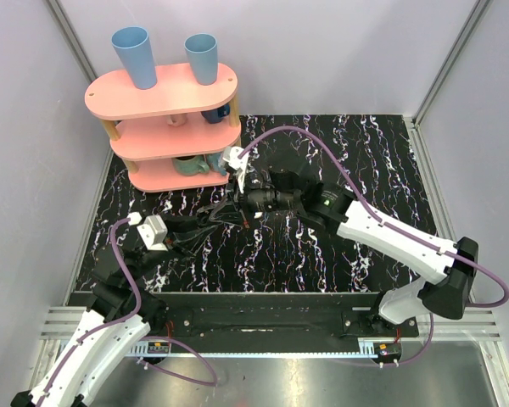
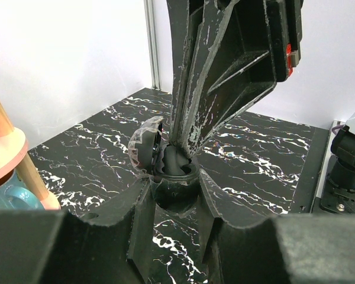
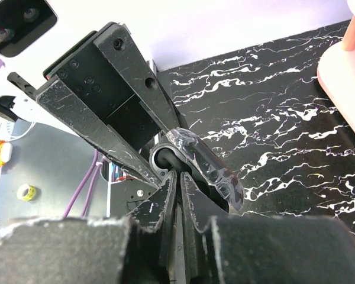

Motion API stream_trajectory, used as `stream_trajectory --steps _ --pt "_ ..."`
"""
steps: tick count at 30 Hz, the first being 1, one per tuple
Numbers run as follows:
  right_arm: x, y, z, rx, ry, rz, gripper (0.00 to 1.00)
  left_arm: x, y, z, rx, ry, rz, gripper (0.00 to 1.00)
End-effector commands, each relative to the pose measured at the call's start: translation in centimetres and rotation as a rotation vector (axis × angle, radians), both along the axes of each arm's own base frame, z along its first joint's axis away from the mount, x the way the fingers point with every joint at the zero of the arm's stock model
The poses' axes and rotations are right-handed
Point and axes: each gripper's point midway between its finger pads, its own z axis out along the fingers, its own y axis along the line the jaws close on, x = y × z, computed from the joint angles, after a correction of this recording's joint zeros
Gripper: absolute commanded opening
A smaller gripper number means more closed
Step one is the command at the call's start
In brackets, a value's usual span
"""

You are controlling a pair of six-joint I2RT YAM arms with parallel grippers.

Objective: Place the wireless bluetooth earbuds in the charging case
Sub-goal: Adjust the left earbud in the left side groove of the charging case.

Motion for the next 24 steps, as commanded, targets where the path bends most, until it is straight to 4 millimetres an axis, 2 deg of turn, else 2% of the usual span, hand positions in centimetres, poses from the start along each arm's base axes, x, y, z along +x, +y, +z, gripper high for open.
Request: stream_trajectory --steps 1,9,16,24 --pt "-1.8 0.6 0.4 -0.023 -0.014 0.101 0.12 0.0 0.1 0.8 -0.018 -0.026 0.003 0.01" --pt "-2.6 0.7 -0.9 -0.101 -0.017 0.144 0.12 0.0 0.1 0.8 -0.019 -0.026 0.003 0.01" --pt "-3.0 0.3 -1.1 -0.114 -0.019 0.160 0.12 0.0 0.1 0.8 -0.019 -0.025 0.002 0.01" --pt "-2.6 0.1 -1.2 -0.123 -0.027 0.137 0.13 0.0 0.0 0.9 -0.021 -0.030 -0.002 0.01"
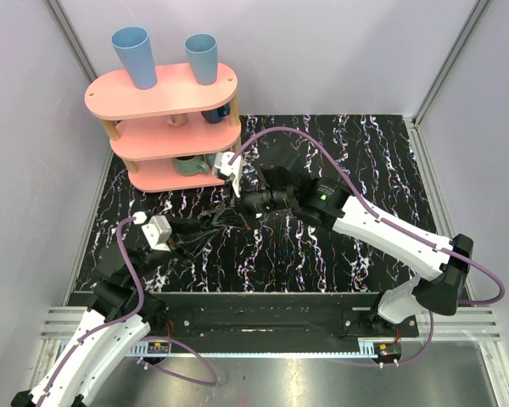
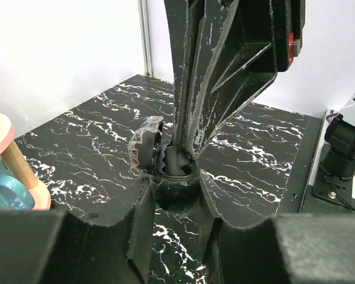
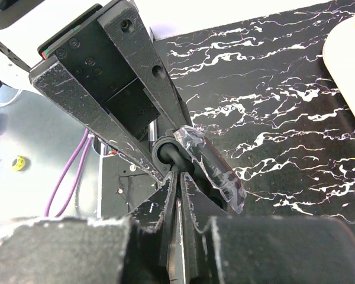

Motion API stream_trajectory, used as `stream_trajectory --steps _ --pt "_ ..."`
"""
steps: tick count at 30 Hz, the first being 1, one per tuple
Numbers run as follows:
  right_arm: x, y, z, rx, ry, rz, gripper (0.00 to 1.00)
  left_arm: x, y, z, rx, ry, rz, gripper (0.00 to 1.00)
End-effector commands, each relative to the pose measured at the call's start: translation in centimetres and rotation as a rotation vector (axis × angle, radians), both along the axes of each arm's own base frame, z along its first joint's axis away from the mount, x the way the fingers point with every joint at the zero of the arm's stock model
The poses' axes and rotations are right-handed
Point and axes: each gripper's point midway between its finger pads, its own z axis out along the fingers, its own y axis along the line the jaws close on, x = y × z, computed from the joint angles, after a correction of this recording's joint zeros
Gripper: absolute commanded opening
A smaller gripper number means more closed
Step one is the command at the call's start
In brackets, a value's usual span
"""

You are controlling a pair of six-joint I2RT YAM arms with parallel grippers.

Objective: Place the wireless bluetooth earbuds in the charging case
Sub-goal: Adjust the left earbud in the left side groove of the charging case.

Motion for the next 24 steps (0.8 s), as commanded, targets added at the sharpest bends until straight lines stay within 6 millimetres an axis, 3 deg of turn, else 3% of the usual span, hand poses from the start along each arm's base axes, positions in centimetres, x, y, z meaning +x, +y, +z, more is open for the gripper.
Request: stream_trajectory --steps 1,14,24 --pt "-2.2 0.4 0.4 -0.004 0.012 0.077 0.13 0.0 0.2 2.2 -0.047 -0.073 0.007 0.01" --pt "-1.0 -0.2 2.8 0.122 -0.086 -0.019 0.37 0.1 0.3 2.1 -0.043 -0.071 0.016 0.01" --pt "-1.0 -0.1 4.2 0.204 -0.111 -0.027 0.39 0.0 0.1 2.0 -0.041 -0.067 0.001 0.01"
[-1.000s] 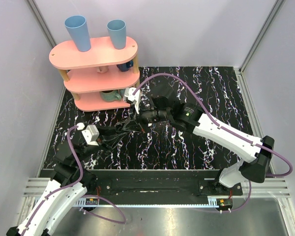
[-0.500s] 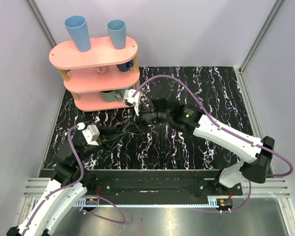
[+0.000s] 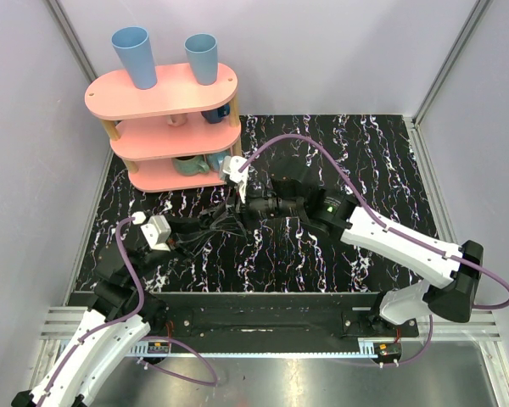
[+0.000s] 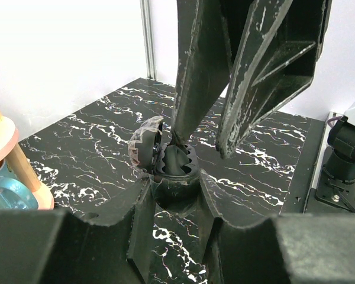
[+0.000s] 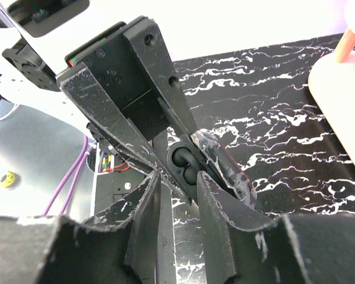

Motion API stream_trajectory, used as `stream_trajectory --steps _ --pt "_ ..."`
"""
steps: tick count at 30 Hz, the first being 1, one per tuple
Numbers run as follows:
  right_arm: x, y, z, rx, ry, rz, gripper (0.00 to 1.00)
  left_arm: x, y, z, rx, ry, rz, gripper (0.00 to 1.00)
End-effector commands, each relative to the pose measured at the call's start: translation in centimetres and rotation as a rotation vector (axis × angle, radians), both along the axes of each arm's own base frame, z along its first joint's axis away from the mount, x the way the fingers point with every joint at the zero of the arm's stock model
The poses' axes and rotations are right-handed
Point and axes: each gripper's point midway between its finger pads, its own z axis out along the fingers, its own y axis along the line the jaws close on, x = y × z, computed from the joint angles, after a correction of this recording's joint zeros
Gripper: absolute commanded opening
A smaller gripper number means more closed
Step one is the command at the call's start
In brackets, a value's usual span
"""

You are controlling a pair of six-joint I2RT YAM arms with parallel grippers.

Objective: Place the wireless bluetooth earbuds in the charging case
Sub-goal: Adjust the left earbud in the left side groove of the charging case.

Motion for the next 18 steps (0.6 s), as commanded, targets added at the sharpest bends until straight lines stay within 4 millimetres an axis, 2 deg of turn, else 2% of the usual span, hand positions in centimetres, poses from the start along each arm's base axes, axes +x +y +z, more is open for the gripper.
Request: stream_trajectory --steps 1,6,12,18 --pt "-0.3 0.2 3.2 0.115 -0.047 -0.007 0.39 -0.1 0.1 1.9 -0.035 -0.056 -0.003 0.01" --pt "0.1 0.2 3.6 0.144 -0.060 -0.028 0.40 -0.3 -0.1 1.9 -0.032 -0.059 -0.016 0.00" --pt "1.4 0.0 3.2 0.141 -0.089 -0.095 0.43 -1.0 -0.7 1.7 -0.018 -0.065 -0.071 0.00" --pt "1.8 0.0 2.9 0.142 -0.105 -0.116 0.45 -1.3 -1.0 1.7 -0.012 -0.060 -0.100 0.00"
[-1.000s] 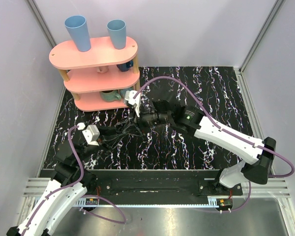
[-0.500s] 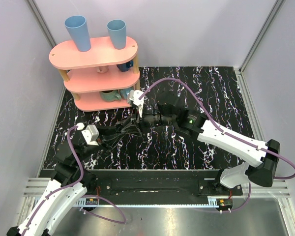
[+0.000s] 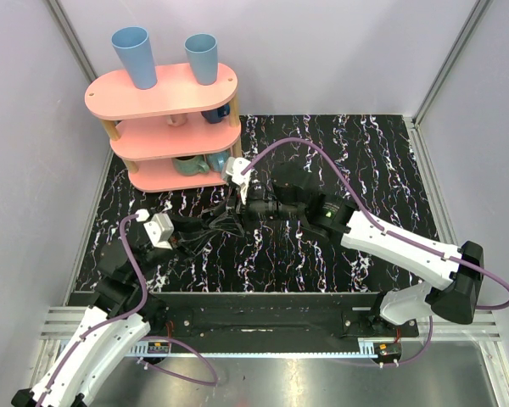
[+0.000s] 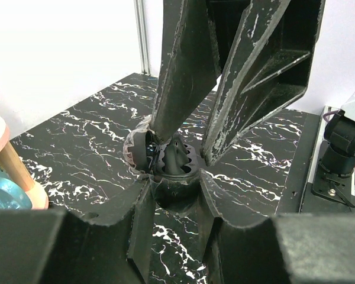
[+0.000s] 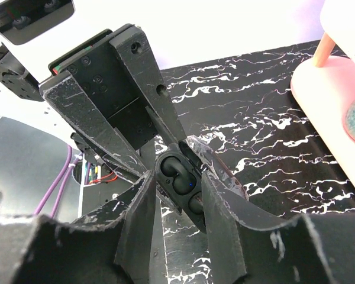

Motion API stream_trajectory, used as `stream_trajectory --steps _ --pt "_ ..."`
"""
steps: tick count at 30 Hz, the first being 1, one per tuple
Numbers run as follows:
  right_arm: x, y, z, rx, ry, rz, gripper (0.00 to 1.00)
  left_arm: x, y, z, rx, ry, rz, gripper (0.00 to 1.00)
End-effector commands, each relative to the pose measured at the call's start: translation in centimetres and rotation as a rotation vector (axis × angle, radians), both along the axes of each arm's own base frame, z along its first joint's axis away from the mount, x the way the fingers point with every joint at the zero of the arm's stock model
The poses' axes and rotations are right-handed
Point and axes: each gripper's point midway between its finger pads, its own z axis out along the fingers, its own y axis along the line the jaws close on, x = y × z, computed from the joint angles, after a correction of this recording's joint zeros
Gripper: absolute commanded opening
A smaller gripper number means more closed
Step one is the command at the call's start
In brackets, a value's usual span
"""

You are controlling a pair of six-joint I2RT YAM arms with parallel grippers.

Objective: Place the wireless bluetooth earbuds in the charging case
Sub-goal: Adjust the left earbud in the left side groove of the charging case, then close the charging case with the earbuds.

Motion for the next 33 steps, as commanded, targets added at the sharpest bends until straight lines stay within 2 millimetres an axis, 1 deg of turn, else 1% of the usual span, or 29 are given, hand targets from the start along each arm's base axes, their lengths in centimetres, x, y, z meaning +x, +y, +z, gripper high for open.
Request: stream_trajectory --steps 1,5,9,10,12,13,16,17,18,21,22,23,24,25,28,33 --pt "0.7 -0.3 3.1 0.091 -0.078 -0.048 0.44 -1.3 -0.5 2.0 -0.026 -0.069 -0.073 0.00" --pt "-0.1 0.1 2.8 0.085 -0.064 0.004 0.39 -1.3 -0.5 2.0 -0.027 -0.068 -0.073 0.00" --pt "-0.6 0.4 2.2 0.056 -0.041 0.039 0.32 -1.2 -0.5 1.9 -0.028 -0.066 -0.069 0.00" --pt "-0.6 0.5 2.1 0.049 -0.039 0.047 0.27 -1.3 -0.5 2.0 -0.029 -0.069 -0.069 0.00" --pt "-0.8 0.5 1.9 0.038 -0.032 0.058 0.23 -1.1 -0.4 2.0 -0.031 -0.067 -0.062 0.00" --pt "-0.9 0.5 1.9 0.039 -0.031 0.060 0.20 -1.1 -0.4 2.1 -0.033 -0.069 -0.060 0.00" --pt "-1.2 0.2 1.9 0.034 -0.036 0.071 0.19 -1.0 -0.3 2.1 -0.033 -0.068 -0.051 0.00" --pt "-1.3 0.0 2.0 0.031 -0.038 0.075 0.16 -1.0 -0.2 2.1 -0.035 -0.068 -0.046 0.00" --pt "-1.4 -0.1 1.9 0.025 -0.039 0.077 0.16 -0.9 -0.2 2.1 -0.036 -0.067 -0.042 0.00" --pt "-1.4 -0.4 1.9 0.018 -0.042 0.072 0.22 -0.8 0.0 2.1 -0.037 -0.066 -0.028 0.00" --pt "-1.5 -0.5 2.1 0.021 -0.048 0.073 0.26 -0.7 0.0 2.1 -0.037 -0.064 -0.027 0.00" --pt "-1.6 -0.7 2.2 0.023 -0.053 0.072 0.34 -0.6 0.0 2.1 -0.037 -0.064 -0.022 0.00" --pt "-1.5 -0.8 2.2 0.024 -0.055 0.068 0.53 -0.7 0.0 2.0 -0.036 -0.063 -0.024 0.00" --pt "-1.6 -0.9 2.4 0.028 -0.059 0.064 0.57 -0.6 0.0 2.1 -0.037 -0.064 -0.022 0.00" --pt "-1.2 -1.3 3.0 0.052 -0.078 0.032 0.66 -0.5 0.0 2.0 -0.036 -0.059 -0.018 0.00" --pt "-1.2 -2.1 4.4 0.139 -0.133 0.008 0.71 -0.3 0.1 1.8 -0.027 -0.052 -0.005 0.00"
